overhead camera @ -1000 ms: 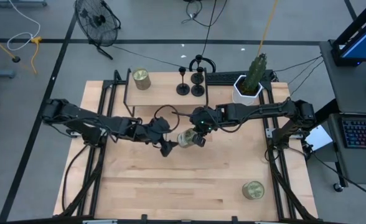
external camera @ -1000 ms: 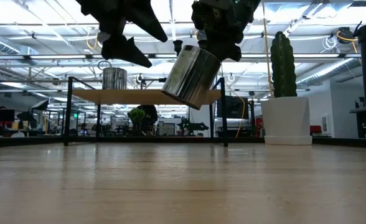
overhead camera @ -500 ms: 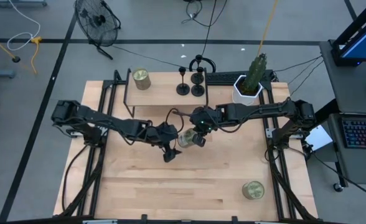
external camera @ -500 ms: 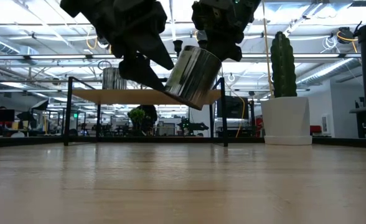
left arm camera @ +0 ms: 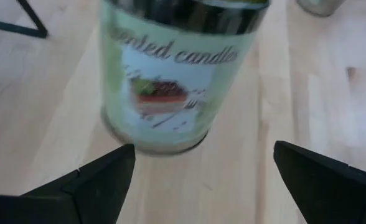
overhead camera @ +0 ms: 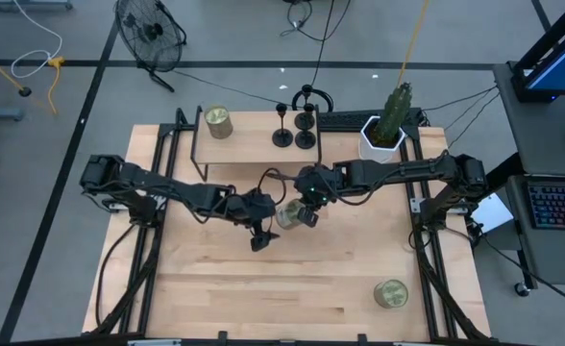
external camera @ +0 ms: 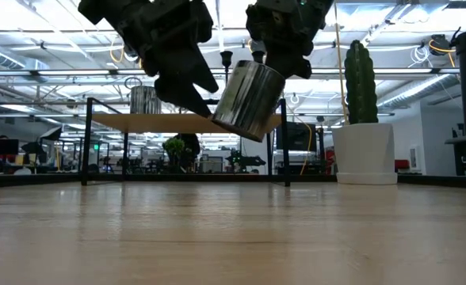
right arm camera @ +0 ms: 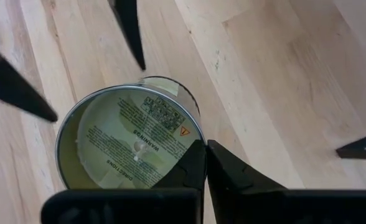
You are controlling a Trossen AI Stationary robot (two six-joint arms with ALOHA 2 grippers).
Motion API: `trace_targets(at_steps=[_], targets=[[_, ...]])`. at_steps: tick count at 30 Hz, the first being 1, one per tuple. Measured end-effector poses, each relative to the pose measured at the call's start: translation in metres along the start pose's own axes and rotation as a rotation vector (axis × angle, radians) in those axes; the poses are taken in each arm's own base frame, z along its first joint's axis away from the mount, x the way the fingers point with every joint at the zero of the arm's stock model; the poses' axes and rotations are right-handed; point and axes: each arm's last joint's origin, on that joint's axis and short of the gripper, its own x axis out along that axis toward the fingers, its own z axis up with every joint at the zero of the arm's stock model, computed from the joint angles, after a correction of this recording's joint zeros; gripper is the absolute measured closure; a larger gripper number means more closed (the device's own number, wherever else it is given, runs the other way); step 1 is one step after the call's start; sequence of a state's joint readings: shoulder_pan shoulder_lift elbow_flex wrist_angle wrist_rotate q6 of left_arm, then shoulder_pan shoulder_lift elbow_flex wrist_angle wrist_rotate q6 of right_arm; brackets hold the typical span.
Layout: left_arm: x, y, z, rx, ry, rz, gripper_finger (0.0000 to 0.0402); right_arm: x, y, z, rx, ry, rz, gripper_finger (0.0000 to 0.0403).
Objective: Pick & Place candle stick holders
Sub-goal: Put the top scented candle on the shelf
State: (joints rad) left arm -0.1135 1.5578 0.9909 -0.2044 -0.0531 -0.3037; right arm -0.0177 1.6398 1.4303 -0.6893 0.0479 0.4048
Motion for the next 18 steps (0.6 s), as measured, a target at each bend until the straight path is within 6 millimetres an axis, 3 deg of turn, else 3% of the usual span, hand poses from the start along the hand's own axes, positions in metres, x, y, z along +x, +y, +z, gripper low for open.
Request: trace_targets(at_steps=[9, 18], targets=[[0.000, 0.013, 0.005, 0.019, -0.024, 0.050, 0.0014, 0.000, 0.001, -0.001, 0.013, 0.013, 0.023, 0.0403], [-0.001, 0.008, 0.019, 0.049, -0.159, -0.019, 0.0014, 0.000, 0.001, 0.000, 0.021, 0.007, 0.026, 0.0403]])
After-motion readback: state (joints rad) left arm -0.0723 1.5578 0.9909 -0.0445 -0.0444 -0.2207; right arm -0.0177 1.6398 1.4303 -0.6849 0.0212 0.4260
